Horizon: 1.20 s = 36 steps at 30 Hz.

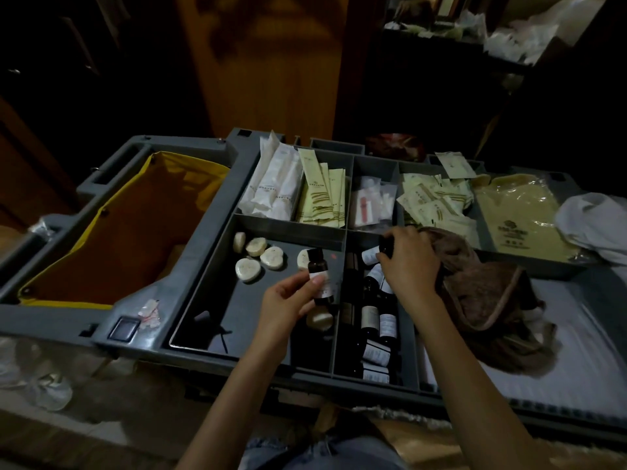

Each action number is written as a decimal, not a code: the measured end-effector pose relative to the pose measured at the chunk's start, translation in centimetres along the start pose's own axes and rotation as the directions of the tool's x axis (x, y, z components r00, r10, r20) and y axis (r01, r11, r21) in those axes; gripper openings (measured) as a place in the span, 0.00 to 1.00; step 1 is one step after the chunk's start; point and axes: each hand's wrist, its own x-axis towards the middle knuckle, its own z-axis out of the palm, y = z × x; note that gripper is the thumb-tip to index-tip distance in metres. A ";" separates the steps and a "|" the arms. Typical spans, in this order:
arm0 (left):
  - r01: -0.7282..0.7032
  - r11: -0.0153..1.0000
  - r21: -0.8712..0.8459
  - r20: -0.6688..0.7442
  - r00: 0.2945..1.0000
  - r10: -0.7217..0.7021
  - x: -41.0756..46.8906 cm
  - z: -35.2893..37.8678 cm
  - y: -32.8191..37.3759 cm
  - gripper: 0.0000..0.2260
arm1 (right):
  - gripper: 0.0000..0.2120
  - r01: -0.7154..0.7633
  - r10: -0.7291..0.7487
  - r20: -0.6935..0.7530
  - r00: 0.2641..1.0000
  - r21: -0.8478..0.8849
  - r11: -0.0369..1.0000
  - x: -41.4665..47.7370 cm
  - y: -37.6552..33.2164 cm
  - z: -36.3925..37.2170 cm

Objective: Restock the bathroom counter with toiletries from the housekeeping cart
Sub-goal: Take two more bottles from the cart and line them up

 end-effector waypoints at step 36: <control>0.044 0.998 -0.053 0.041 0.998 -0.041 -0.4 -0.1 0.3 0.04 | 0.15 0.108 -0.060 -0.162 0.985 0.307 0.946 -1.2 -0.4 2.1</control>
